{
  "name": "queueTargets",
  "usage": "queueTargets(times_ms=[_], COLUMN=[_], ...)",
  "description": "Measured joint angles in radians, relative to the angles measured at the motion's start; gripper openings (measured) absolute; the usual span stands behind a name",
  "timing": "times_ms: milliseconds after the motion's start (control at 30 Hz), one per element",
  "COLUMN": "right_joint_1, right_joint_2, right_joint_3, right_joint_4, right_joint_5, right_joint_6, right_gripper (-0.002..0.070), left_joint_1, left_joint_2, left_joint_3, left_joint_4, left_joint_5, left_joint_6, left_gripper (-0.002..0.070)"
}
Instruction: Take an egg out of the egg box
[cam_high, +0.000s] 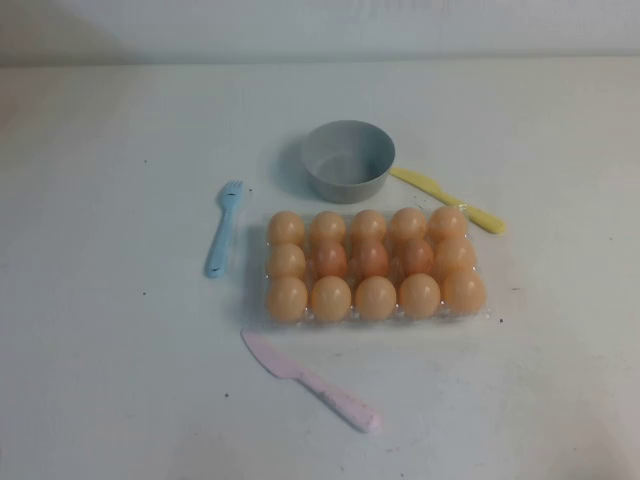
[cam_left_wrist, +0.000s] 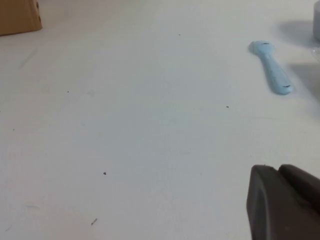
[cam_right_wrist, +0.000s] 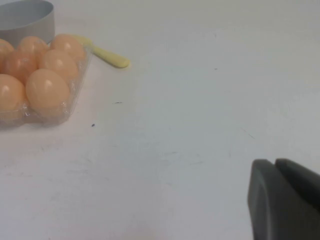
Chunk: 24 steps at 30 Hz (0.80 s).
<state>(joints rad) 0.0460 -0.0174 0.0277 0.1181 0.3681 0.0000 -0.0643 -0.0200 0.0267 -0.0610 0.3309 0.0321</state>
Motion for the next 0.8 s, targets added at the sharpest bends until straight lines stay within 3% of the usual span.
queueTargets(times_ms=[600, 800], right_joint_1=[0.000, 0.000], right_joint_2=[0.000, 0.000], right_joint_3=[0.000, 0.000], right_joint_4=[0.002, 0.002], right_joint_5=[0.000, 0.000], right_joint_6=[0.000, 0.000], right_gripper=[-0.0020, -0.0020], left_joint_1=[0.000, 0.000], left_joint_2=[0.000, 0.000], left_joint_3=[0.000, 0.000], left_joint_4=[0.000, -0.128], left_joint_5=[0.000, -0.042], left_joint_6=[0.000, -0.083], left_gripper=[-0.0006, -0.0006])
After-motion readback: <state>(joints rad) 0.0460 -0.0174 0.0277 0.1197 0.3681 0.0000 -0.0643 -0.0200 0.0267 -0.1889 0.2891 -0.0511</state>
